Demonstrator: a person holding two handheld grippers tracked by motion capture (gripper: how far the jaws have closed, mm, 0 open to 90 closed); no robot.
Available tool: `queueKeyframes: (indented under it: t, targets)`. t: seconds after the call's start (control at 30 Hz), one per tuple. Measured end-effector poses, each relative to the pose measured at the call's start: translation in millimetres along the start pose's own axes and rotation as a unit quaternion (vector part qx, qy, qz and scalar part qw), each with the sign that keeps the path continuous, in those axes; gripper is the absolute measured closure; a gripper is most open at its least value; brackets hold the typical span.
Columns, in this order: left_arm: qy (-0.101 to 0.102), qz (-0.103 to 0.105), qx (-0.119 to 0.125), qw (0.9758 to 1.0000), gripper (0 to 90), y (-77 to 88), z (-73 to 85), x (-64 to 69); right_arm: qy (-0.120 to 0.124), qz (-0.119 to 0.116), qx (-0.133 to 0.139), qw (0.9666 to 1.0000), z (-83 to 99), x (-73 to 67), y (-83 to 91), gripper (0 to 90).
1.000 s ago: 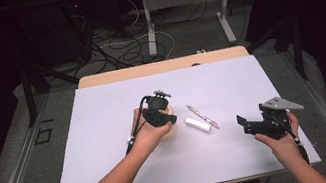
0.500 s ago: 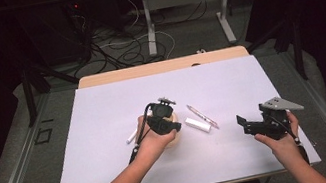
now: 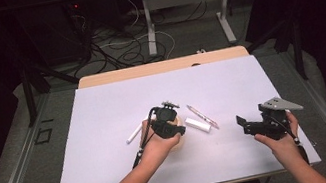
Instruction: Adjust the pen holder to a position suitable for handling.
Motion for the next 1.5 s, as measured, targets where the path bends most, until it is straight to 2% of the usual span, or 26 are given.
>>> queueKeyframes:
  t: [0.17, 0.23, 0.37, 0.47, 0.73, 0.8, 0.9, 1.07, 1.2, 1.3, 1.33, 1.37, 1.5]
  targets:
    - [0.008, 0.010, -0.002, 0.9999, 74.9, -3.5, 1.5, 0.8, 0.000, 0.001, -0.006, 1.0000, 0.5, 0.3, 0.5, 6.5]
    - [0.002, 0.011, -0.002, 0.9999, 73.8, -4.7, 1.2, 0.5, 0.000, 0.001, -0.006, 1.0000, 0.5, 0.4, 0.5, 6.4]
    - [0.002, 0.017, 0.002, 0.9998, 70.0, -4.3, 1.0, 2.1, -0.002, 0.000, -0.003, 1.0000, 0.8, 0.6, -0.4, 6.5]
    - [-0.007, 0.014, 0.003, 0.9999, 68.4, -3.6, 1.8, 2.8, 0.000, 0.000, -0.002, 1.0000, 0.9, 0.8, -0.8, 6.5]
    - [-0.009, 0.021, 0.019, 0.9995, 59.5, 1.3, 1.1, 2.4, -0.004, -0.001, -0.004, 1.0000, 1.5, -0.3, -1.2, 6.5]
    - [-0.011, 0.023, 0.030, 0.9992, 57.3, 3.0, 0.5, 2.2, -0.002, -0.001, -0.005, 1.0000, 1.6, 0.3, -1.4, 6.5]
    - [-0.020, 0.025, 0.050, 0.9982, 53.6, 7.2, -1.0, 1.4, -0.002, -0.001, -0.005, 1.0000, 1.8, 0.5, -1.5, 6.5]
    - [-0.021, 0.036, 0.068, 0.9968, 47.1, 18.4, -3.3, 1.9, -0.005, -0.001, -0.006, 1.0000, 2.2, 1.1, -1.8, 6.4]
    - [-0.025, 0.040, 0.092, 0.9946, 42.0, 28.4, -6.6, 0.4, -0.005, -0.001, -0.006, 1.0000, 2.2, 1.1, -1.7, 6.5]
    - [-0.035, 0.037, 0.105, 0.9932, 40.9, 34.6, -9.1, -3.1, -0.006, -0.001, -0.007, 1.0000, 2.2, 0.7, -1.7, 6.5]
    - [-0.032, 0.038, 0.108, 0.9929, 40.7, 36.6, -9.6, -3.9, -0.005, 0.000, -0.010, 0.9999, 2.3, 0.8, -1.2, 6.5]
    - [-0.040, 0.037, 0.112, 0.9923, 40.7, 38.6, -10.5, -6.4, -0.005, 0.000, -0.011, 0.9999, 2.3, 0.8, -1.0, 6.5]
    - [-0.039, 0.042, 0.122, 0.9909, 40.6, 45.7, -12.2, -13.5, -0.005, -0.001, -0.008, 1.0000, 2.5, 0.9, -1.7, 6.5]
Point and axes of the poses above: each handheld gripper's, and its own axes: y roughly backward along the jaws, z roughly out of its underside, x roughly to its right, the point moved 4 cm from there along -y, roughly forward along the jaws, and after that the axes turned 7 degrees about y, right-handed, at the moved point
